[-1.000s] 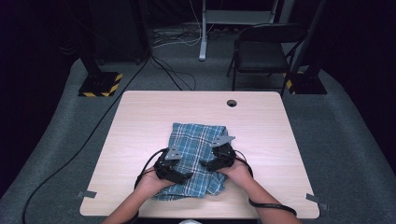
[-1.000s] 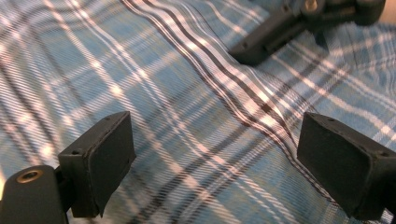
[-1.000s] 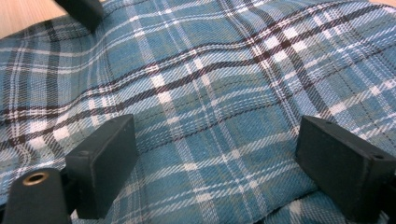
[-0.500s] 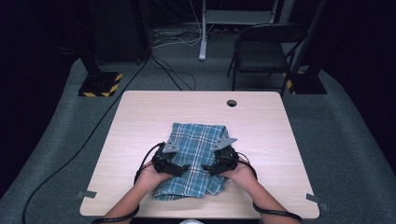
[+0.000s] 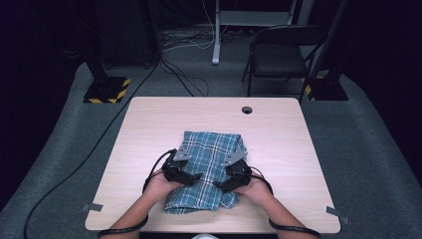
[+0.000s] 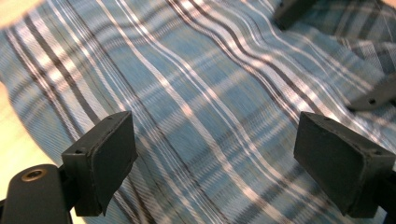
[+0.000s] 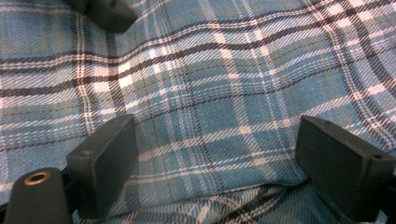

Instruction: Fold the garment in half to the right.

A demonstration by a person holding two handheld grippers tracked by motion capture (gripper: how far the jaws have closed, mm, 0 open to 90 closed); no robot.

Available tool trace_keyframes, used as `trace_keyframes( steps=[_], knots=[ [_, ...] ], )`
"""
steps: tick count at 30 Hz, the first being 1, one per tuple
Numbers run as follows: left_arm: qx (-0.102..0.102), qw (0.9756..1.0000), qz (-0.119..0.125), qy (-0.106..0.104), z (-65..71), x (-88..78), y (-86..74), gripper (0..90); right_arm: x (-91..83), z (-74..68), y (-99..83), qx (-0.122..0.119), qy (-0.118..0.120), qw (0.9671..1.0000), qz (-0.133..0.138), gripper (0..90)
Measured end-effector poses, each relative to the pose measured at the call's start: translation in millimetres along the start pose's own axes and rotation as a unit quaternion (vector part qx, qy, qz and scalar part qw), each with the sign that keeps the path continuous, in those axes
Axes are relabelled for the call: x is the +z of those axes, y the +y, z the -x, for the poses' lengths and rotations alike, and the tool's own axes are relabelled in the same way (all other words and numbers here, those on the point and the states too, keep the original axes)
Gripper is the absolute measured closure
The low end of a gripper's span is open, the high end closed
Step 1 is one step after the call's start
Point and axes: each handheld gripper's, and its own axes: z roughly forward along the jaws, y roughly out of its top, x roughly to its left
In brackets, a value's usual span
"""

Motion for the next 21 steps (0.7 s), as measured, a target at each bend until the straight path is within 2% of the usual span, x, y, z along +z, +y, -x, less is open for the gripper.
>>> trace_keyframes(
  steps=[5,7,8,10,12,13,19,21],
  knots=[
    [-0.011,0.9998,0.013,0.003,-10.9,-0.8,10.7,12.1,-1.1,0.1,-2.7,0.005,0.001,1.0000,0.000,12.2],
    [-0.026,0.9996,0.015,-0.001,-16.3,2.3,13.7,11.9,-1.8,0.1,-3.9,0.004,0.001,1.0000,0.001,12.2],
    [-0.030,0.9995,0.007,-0.002,-19.0,8.4,14.5,12.0,-2.2,0.0,-5.0,0.005,0.001,1.0000,0.002,12.2],
    [-0.022,0.9996,-0.015,0.007,-21.0,18.6,14.8,11.9,-2.8,-0.1,-5.7,0.005,0.001,1.0000,0.002,12.2],
    [-0.020,0.9995,-0.023,0.007,-21.7,23.5,14.2,11.6,-3.2,-0.3,-5.8,0.006,0.000,1.0000,0.002,12.2],
    [-0.025,0.9993,-0.027,0.001,-24.2,29.1,12.8,10.8,-3.8,-1.1,-6.1,0.006,-0.002,1.0000,0.001,12.1],
    [-0.052,0.9982,-0.027,-0.012,-29.0,34.7,9.1,9.6,-7.7,-0.1,-9.5,0.006,0.001,1.0000,0.002,12.2],
    [-0.055,0.9981,-0.028,-0.009,-28.5,37.2,8.5,9.5,-8.8,0.3,-10.1,0.005,0.000,1.0000,0.001,12.2]
  ],
)
